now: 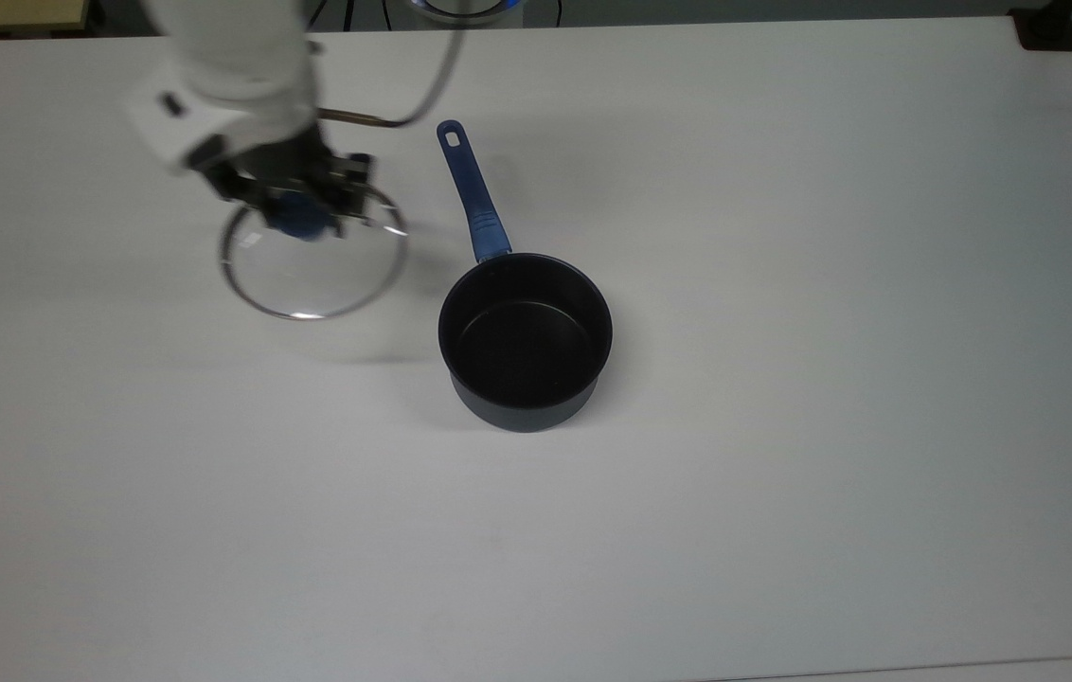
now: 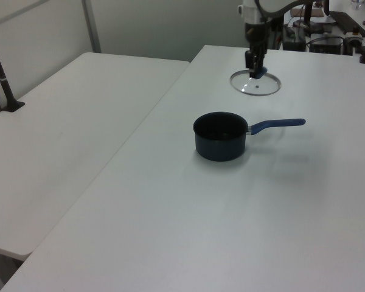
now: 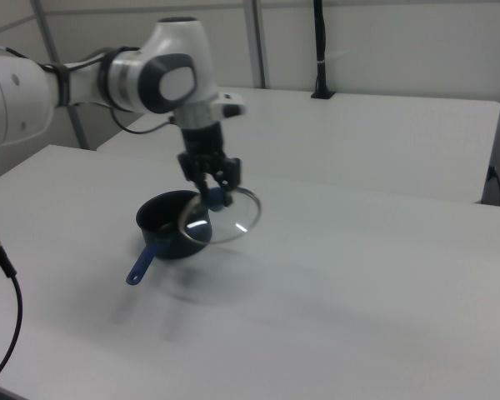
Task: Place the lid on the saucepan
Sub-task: 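Lift the lid and carry it over the saucepan's opening, then lower the lid onto the saucepan rim and settle it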
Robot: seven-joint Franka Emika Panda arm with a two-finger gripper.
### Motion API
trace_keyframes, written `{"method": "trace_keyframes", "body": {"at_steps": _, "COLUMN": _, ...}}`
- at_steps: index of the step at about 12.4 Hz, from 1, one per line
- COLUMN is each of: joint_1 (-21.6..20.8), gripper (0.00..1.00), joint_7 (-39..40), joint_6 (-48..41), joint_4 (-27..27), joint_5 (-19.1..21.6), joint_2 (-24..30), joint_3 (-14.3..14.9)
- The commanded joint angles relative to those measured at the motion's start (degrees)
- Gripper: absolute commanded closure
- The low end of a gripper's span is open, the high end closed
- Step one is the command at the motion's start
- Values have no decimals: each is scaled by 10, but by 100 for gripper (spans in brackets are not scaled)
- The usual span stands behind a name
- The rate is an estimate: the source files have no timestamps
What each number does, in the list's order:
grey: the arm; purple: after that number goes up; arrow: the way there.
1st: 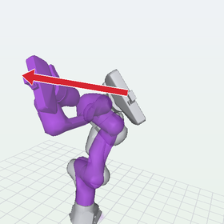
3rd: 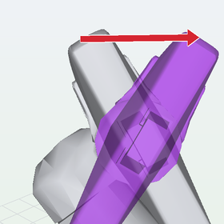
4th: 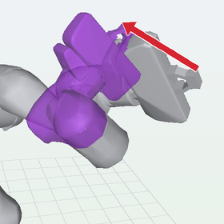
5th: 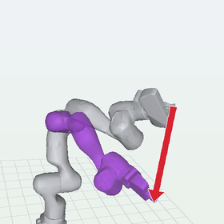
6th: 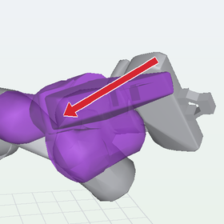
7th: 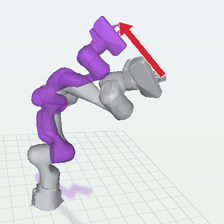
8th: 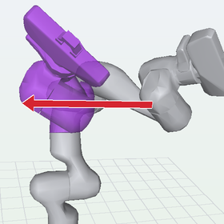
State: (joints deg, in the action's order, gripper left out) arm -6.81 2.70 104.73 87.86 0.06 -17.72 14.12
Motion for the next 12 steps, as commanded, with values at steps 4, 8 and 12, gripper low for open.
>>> {"method": "trace_keyframes", "body": {"at_steps": 4, "joint_1": -120, "gripper": 58, "joint_7": -109, "joint_6": -13, "joint_4": -99, "joint_5": 28, "joint_2": -88, "joint_3": 21}}
{"method": "trace_keyframes", "body": {"at_steps": 8, "joint_1": -152, "gripper": 57, "joint_7": -140, "joint_6": -6, "joint_4": -112, "joint_5": 32, "joint_2": -107, "joint_3": 14}}
{"method": "trace_keyframes", "body": {"at_steps": 12, "joint_1": -153, "gripper": 57, "joint_7": -142, "joint_6": 6, "joint_4": -118, "joint_5": 32, "joint_2": -118, "joint_3": 11}}
